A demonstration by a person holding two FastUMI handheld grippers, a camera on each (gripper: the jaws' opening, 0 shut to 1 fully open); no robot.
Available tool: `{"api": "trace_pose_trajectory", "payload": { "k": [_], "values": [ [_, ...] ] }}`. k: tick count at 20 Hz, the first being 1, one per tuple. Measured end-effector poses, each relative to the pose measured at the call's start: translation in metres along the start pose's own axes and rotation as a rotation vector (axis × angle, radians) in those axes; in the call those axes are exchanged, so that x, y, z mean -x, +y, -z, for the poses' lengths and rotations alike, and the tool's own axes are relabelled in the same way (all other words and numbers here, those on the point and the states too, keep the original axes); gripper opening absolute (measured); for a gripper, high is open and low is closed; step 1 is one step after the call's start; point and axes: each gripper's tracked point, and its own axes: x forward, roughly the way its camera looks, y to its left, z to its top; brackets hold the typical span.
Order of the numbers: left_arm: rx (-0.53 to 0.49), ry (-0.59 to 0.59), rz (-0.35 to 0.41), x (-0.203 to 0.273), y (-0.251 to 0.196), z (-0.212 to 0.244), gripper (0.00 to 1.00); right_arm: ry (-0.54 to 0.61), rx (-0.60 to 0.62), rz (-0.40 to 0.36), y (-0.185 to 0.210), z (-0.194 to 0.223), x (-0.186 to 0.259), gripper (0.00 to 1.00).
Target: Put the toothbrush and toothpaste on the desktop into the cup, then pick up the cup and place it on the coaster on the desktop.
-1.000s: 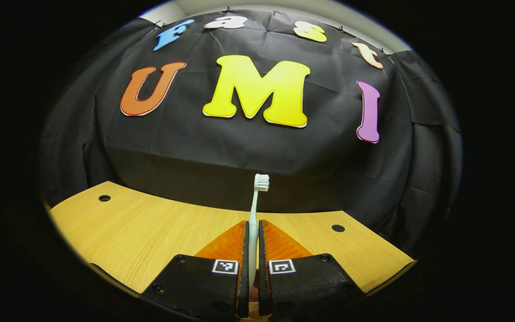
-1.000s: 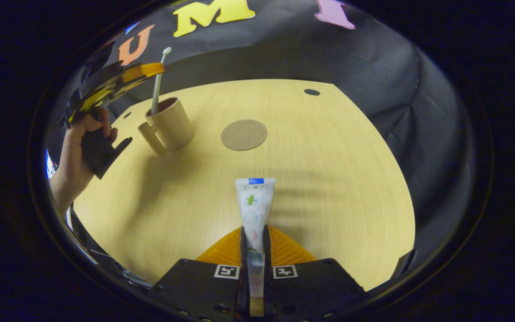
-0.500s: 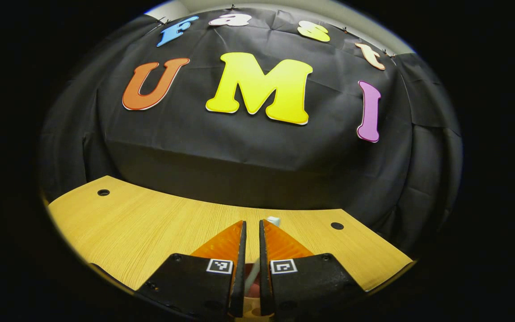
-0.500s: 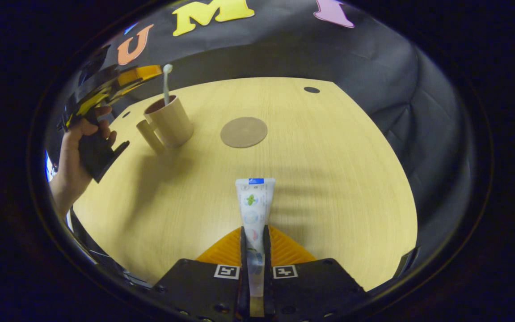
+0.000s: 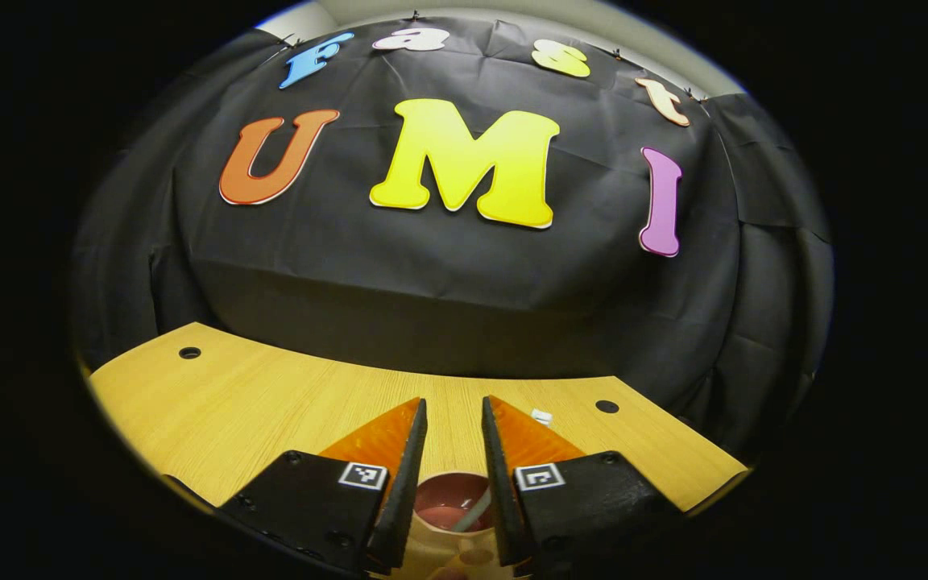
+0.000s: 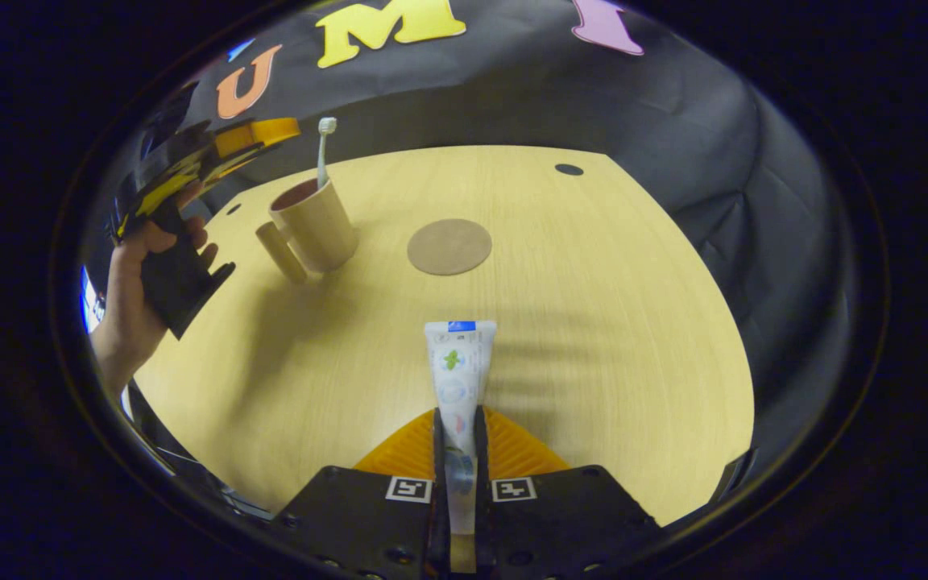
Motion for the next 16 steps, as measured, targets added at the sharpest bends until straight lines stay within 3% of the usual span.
{"api": "trace_pose_trajectory", "payload": {
  "k": [1, 2, 3, 4, 5, 8, 16],
  "values": [
    [-0.006, -0.001, -0.005, 0.001, 0.002, -0.002, 0.50, -0.011, 0.004, -0.002, 0.003, -0.004, 0.000, 0.12],
    [-0.009, -0.012, -0.010, 0.005, 0.005, -0.005, 0.74, -0.023, 0.010, -0.006, 0.006, -0.008, 0.002, 0.12],
    [-0.010, -0.028, -0.019, 0.007, 0.008, -0.009, 0.65, -0.038, 0.016, -0.011, 0.010, -0.012, 0.004, 0.12],
    [-0.013, -0.040, -0.024, 0.011, 0.011, -0.015, 0.88, -0.056, 0.024, -0.013, 0.013, -0.018, 0.006, 0.12],
    [-0.018, -0.048, -0.027, 0.013, 0.012, -0.018, 0.92, -0.079, 0.029, -0.011, 0.015, -0.025, 0.007, 0.12],
    [-0.028, -0.066, -0.033, 0.022, 0.019, -0.027, 0.97, -0.172, 0.037, -0.041, 0.033, -0.056, 0.015, 0.12],
    [-0.049, -0.079, -0.098, 0.055, 0.050, -0.053, 0.96, -0.493, 0.108, -0.186, 0.104, -0.181, 0.017, 0.12]
  ]
}}
